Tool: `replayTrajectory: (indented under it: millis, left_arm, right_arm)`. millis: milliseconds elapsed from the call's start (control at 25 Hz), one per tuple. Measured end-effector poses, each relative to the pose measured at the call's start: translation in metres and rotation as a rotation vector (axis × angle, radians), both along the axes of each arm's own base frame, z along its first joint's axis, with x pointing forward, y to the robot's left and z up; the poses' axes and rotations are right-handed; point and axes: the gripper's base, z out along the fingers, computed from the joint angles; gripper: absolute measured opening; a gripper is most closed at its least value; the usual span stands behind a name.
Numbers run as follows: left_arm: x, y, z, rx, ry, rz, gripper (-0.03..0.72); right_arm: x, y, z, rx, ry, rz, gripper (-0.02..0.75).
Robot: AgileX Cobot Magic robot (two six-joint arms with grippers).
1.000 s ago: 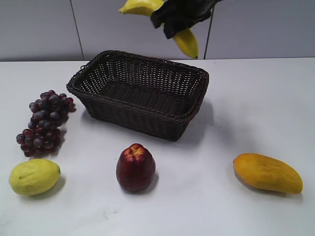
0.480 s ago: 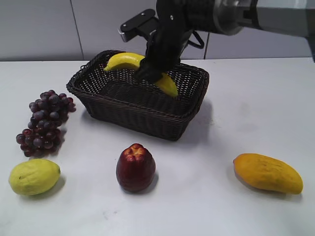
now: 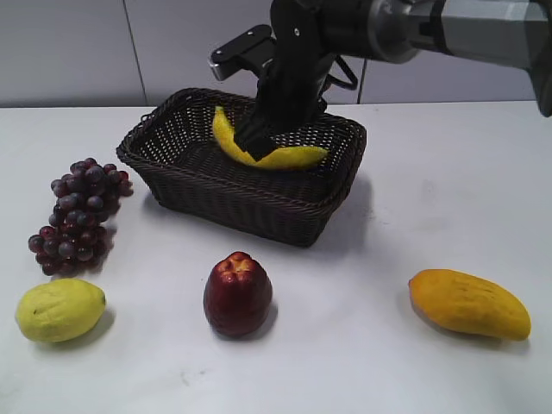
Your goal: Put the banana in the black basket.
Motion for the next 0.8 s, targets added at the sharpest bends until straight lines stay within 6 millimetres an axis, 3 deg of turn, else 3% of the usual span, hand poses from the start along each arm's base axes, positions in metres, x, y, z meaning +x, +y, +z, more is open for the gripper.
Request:
replayTrajectory:
  millis: [120,200,360,640,800]
  left_arm:
    - [0.0,0.0,0.0,0.0,0.0,0.0,0.221]
    - [0.0,0.0,0.0,0.0,0.0,0.0,0.221]
    - [0.0,0.0,0.0,0.0,0.0,0.0,0.221]
    - [0.0,0.0,0.0,0.0,0.0,0.0,0.221]
    - [0.0,0.0,0.0,0.0,0.0,0.0,0.221]
  right_arm:
    - [-0.002,-0.004,0.027,0.022,-0.012,-0.017,0.64]
    - [-0.004,-0.012,0.056,0.052,-0.041,-0.032,0.631]
    - [-0.008,-0.045,0.109,0.094,-0.083,-0.109,0.612]
    - [-0.019,-0.144,0.181,0.139,-0.064,-0.369,0.596]
    - [-0.034,-0.202,0.207,0.162,-0.055,-0.529,0.593]
